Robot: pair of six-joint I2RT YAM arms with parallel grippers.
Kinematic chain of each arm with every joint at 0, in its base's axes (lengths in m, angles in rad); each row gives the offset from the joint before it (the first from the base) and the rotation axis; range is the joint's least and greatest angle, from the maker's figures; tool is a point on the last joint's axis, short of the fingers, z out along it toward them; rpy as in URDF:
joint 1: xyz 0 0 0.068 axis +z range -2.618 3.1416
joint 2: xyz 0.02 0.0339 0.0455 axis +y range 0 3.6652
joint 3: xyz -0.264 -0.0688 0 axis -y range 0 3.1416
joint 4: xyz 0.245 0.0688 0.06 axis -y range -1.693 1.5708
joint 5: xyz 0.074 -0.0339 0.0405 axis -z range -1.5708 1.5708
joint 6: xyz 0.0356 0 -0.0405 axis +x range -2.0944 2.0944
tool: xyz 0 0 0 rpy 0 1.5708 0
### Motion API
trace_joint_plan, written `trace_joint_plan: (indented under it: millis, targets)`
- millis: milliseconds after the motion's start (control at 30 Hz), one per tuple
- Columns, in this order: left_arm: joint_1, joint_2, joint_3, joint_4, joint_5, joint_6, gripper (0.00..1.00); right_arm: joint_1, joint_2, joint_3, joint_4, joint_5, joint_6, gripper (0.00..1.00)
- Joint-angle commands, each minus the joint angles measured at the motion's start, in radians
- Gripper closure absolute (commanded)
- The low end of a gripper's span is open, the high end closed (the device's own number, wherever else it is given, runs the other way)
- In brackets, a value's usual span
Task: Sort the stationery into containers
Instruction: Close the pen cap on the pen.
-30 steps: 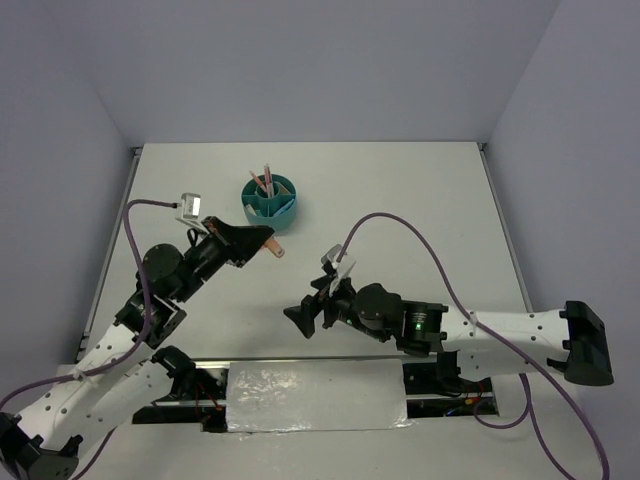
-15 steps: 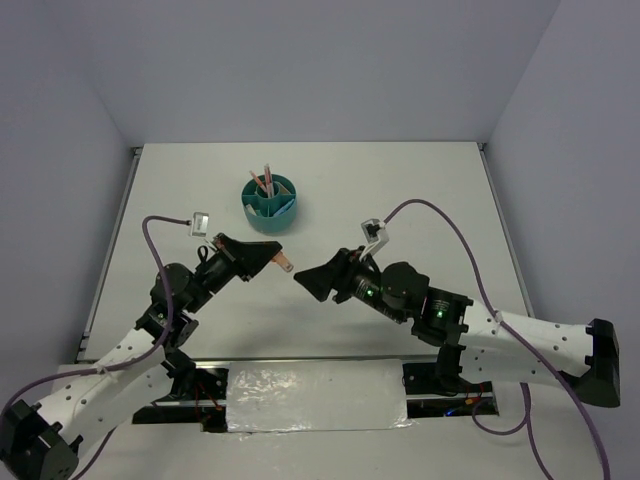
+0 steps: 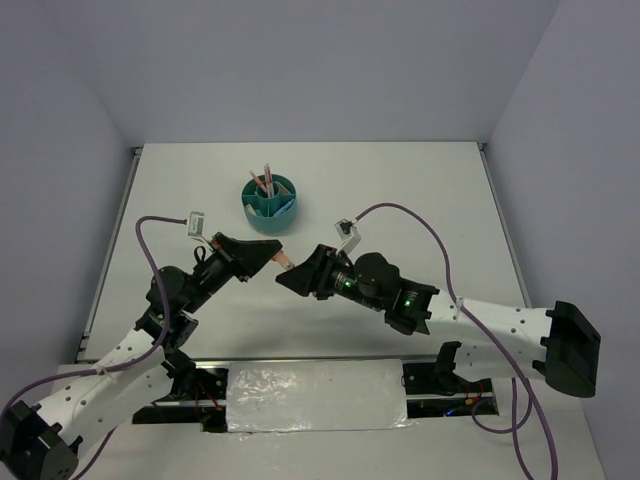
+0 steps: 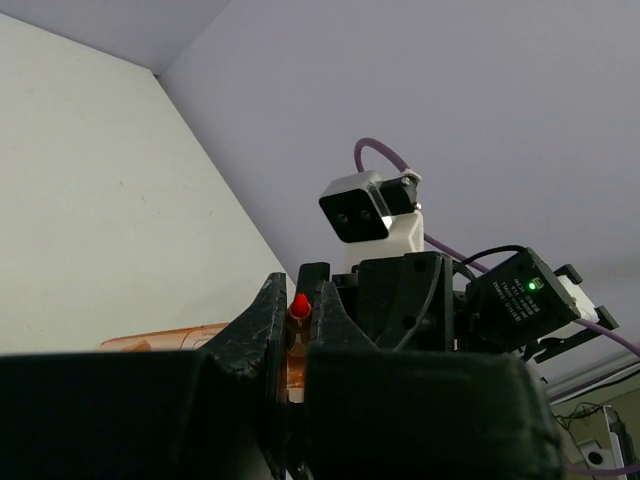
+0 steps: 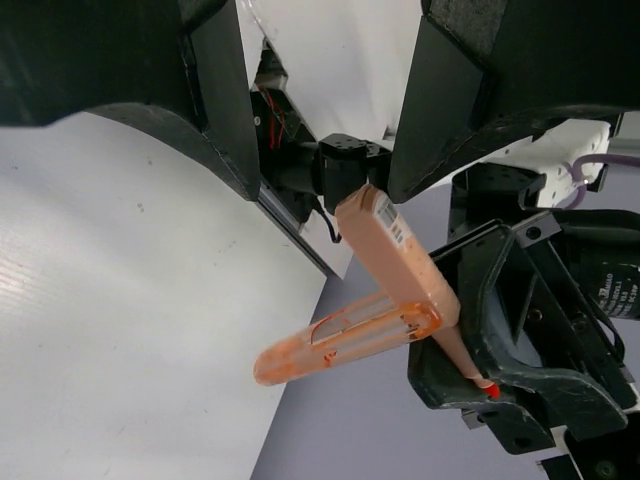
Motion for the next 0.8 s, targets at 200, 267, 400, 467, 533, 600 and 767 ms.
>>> trace_joint_plan:
  millis: [200, 267, 400, 467, 533, 600, 767]
  targets:
    - [-0.004, 0.001, 0.020, 0.005, 0.034, -0.020, 1.00, -0.025, 0.010, 0.017, 0.179, 0.016, -0.022, 0.40]
    - [-0.004, 0.007, 0.026, -0.018, 0.040, -0.019, 1.00, -0.048, 0.021, 0.020, 0.223, -0.045, -0.029, 0.41]
    - [-0.004, 0.040, 0.035, -0.011, 0.077, -0.031, 1.00, -0.056, 0.062, 0.073, 0.219, -0.139, -0.048, 0.45]
    - [-0.004, 0.069, 0.046, -0.014, 0.106, -0.036, 1.00, -0.059, 0.073, 0.074, 0.237, -0.159, -0.045, 0.49]
    - [-0.004, 0.083, 0.047, -0.002, 0.128, -0.043, 1.00, -0.066, 0.070, 0.054, 0.254, -0.145, -0.039, 0.51]
    - [-0.004, 0.085, 0.050, -0.008, 0.135, -0.043, 1.00, -0.073, 0.064, 0.035, 0.283, -0.144, -0.034, 0.56]
    - [-0.004, 0.093, 0.061, -0.063, 0.155, -0.025, 1.00, -0.086, 0.058, 0.018, 0.314, -0.145, -0.057, 1.00]
